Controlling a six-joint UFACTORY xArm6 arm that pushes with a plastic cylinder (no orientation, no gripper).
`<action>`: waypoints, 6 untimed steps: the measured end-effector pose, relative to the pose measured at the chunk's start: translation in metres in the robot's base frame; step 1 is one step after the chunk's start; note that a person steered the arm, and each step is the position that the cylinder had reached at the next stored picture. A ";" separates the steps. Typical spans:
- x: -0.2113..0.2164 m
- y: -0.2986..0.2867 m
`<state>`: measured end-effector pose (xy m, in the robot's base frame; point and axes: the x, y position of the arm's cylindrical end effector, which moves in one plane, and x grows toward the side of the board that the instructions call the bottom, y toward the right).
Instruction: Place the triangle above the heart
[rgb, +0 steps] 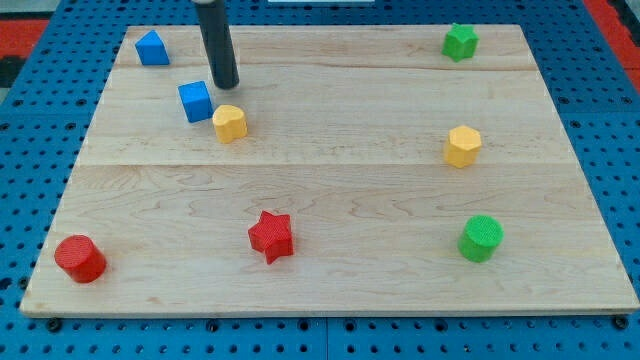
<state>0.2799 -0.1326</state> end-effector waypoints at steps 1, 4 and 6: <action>-0.070 -0.022; -0.022 -0.092; 0.000 0.037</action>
